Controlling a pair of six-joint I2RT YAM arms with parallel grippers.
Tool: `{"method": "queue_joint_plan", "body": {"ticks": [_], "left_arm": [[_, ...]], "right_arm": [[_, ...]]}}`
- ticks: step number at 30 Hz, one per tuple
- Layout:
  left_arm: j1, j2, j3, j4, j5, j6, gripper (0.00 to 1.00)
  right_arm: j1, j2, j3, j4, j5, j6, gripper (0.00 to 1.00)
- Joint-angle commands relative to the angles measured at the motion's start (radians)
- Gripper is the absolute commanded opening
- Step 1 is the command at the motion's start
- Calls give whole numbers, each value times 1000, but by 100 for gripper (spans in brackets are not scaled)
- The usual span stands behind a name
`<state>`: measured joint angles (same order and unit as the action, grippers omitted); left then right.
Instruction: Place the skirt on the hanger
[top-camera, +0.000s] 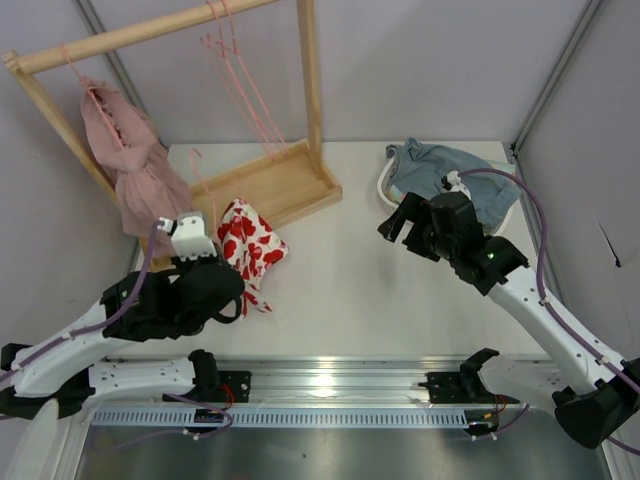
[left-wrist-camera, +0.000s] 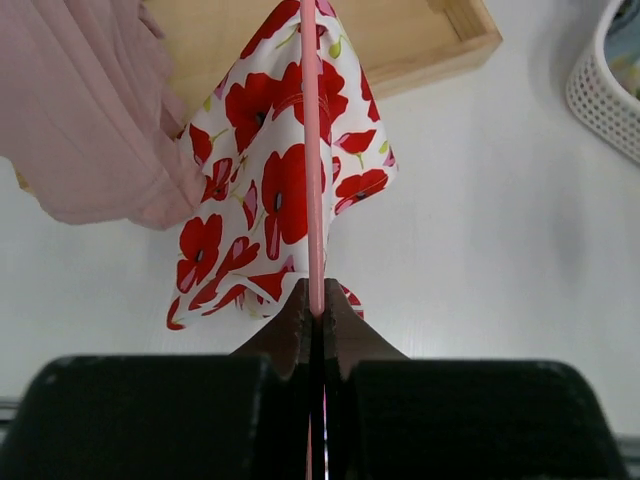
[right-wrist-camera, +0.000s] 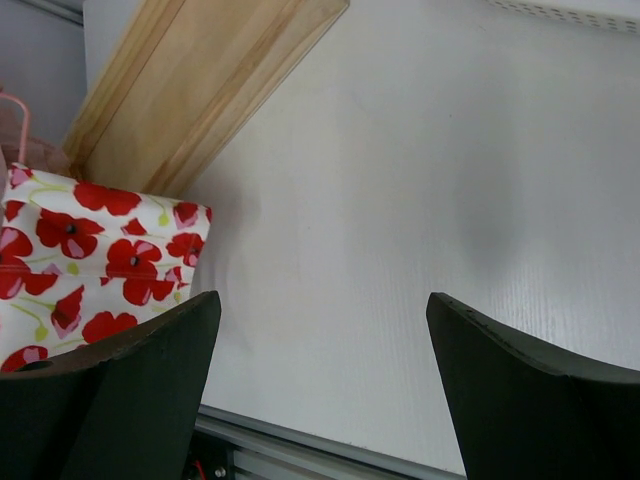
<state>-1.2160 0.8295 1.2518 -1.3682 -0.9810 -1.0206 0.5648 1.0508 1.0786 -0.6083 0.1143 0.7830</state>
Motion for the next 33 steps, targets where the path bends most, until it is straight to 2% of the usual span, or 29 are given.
{"method": "queue_joint_plan", "body": {"ticks": [1,8,16,22,28,33], "left_arm": [[59,88,90,-80,-117,-72,0],[211,186,170,121,-111,183,0],[369,332,340,273,-180,463,0],[516,411,395,457,-93,649,0],[581,505,540,507,-74,773,0],[612,562,647,520,-57,815,0]], "right_arm": [[-6,3,-3,22,-1,-1,92],[-23,2,-16,4,-11,-39,92],[-88,-2,-57,44,-132,-60,92],[-138,23,-37,38,-194,-100,92],[-149,51,-25,48,-209,-105,92],[-155,77,-8,39,-185,-142,92]]}}
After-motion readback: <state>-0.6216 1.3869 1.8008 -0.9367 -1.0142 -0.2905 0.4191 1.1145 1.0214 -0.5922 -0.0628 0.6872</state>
